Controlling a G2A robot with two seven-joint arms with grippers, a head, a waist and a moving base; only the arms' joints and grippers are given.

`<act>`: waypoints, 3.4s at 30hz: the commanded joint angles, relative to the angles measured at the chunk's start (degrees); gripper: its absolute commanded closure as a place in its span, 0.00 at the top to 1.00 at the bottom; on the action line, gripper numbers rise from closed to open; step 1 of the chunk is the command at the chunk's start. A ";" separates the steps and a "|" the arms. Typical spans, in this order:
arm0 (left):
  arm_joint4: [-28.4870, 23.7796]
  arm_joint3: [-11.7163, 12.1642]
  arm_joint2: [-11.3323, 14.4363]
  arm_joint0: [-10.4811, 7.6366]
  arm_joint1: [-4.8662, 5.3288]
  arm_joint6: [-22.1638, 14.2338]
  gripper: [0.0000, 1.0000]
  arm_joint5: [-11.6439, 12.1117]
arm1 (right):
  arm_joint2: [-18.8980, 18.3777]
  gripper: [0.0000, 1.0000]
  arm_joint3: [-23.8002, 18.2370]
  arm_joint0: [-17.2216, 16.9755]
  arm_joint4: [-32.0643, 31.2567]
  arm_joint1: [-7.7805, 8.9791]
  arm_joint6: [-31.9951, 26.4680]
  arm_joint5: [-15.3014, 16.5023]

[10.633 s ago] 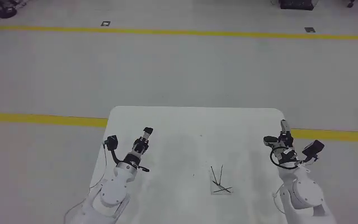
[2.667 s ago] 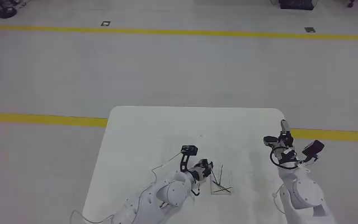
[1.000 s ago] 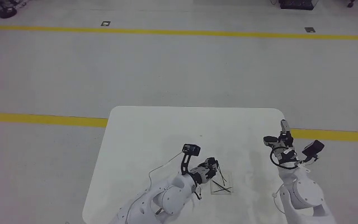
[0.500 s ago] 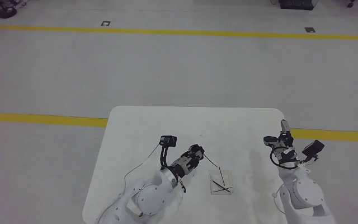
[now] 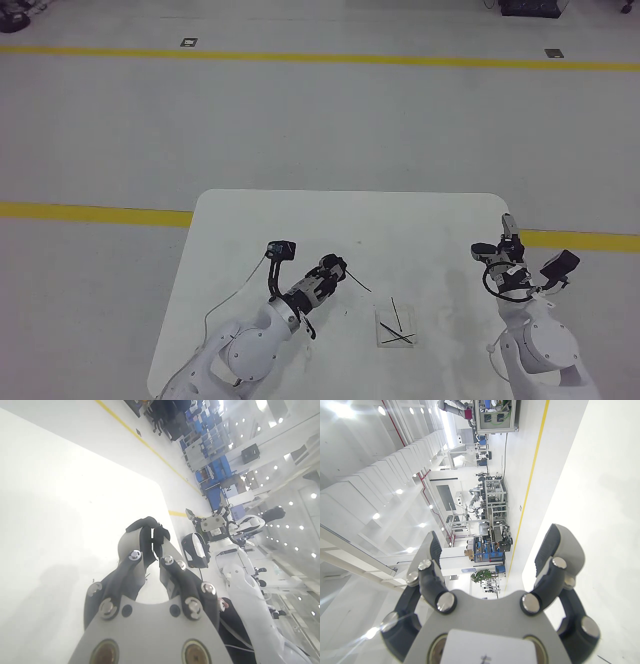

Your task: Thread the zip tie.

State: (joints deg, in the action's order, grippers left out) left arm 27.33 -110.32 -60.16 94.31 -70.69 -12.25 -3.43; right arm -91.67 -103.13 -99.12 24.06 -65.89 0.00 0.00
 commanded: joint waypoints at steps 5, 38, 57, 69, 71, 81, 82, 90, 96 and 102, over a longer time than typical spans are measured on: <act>0.00 0.00 0.00 0.00 0.00 0.00 0.00 0.00 | 0.00 1.00 0.00 0.00 0.00 0.00 0.00 0.00; 0.00 0.00 0.00 0.00 0.00 0.00 0.00 0.00 | 3.83 1.00 2.17 1.22 -22.54 0.73 -11.07 -6.95; 0.00 0.00 0.00 0.00 0.00 0.00 0.00 0.00 | 2.97 1.00 2.63 -0.30 -26.90 0.99 -11.95 -4.30; 0.00 0.00 0.00 0.00 0.00 0.00 0.00 0.00 | 7.46 1.00 4.92 2.71 -35.14 0.80 -12.82 -7.13; 0.00 0.00 0.00 0.00 0.00 0.00 0.00 0.00 | 9.81 1.00 5.82 4.01 -40.00 0.69 -12.42 -8.63; 0.00 0.00 0.00 0.00 0.00 0.00 0.00 0.00 | 13.43 1.00 7.91 5.06 -51.06 0.65 -12.06 -6.67; 0.00 0.00 0.00 0.00 0.00 0.00 0.00 0.00 | 13.04 1.00 7.59 4.68 -51.04 0.73 -12.33 -5.52; 0.00 0.00 0.00 0.00 0.00 0.00 0.00 0.00 | 8.16 1.00 4.88 0.84 -46.16 1.74 -20.81 5.08; 0.00 0.00 0.00 0.00 0.00 0.00 0.00 0.00 | 8.16 1.00 4.88 0.84 -46.16 1.74 -20.81 5.08; 0.00 0.00 0.00 0.00 0.00 0.00 0.00 0.00 | 8.16 1.00 4.88 0.84 -46.16 1.74 -20.81 5.08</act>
State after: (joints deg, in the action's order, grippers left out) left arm 27.33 -110.32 -60.16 94.31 -70.69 -12.25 -3.43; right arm -83.52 -98.25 -98.28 -22.09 -64.16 -20.81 5.08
